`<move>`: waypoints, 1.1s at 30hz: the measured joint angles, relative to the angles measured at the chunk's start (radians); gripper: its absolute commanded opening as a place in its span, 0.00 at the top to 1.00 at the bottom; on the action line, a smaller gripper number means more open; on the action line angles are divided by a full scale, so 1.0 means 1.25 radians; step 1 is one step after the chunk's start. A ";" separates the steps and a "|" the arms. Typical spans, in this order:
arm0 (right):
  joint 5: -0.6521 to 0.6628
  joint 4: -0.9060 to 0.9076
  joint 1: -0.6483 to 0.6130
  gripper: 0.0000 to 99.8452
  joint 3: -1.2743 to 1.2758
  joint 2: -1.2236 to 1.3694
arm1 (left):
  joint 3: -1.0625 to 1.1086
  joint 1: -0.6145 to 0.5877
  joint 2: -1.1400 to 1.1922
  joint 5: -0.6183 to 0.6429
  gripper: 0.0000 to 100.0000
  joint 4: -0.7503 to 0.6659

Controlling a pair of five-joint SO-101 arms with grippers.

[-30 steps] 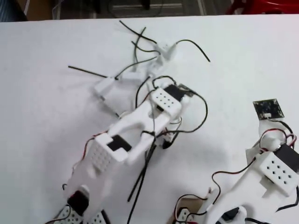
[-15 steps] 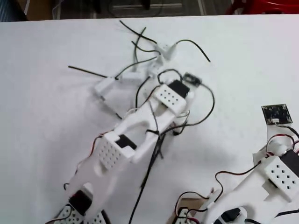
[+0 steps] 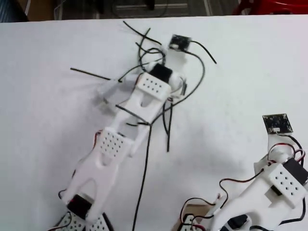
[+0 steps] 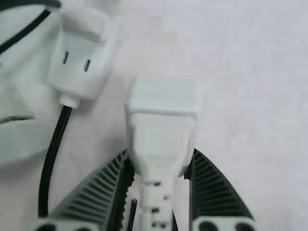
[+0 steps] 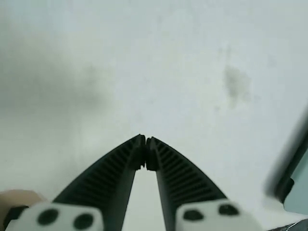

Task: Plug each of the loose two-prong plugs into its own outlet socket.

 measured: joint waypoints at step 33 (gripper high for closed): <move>-0.071 -0.025 -0.071 0.98 0.016 0.000 | 0.153 0.002 -0.879 -0.168 0.77 0.288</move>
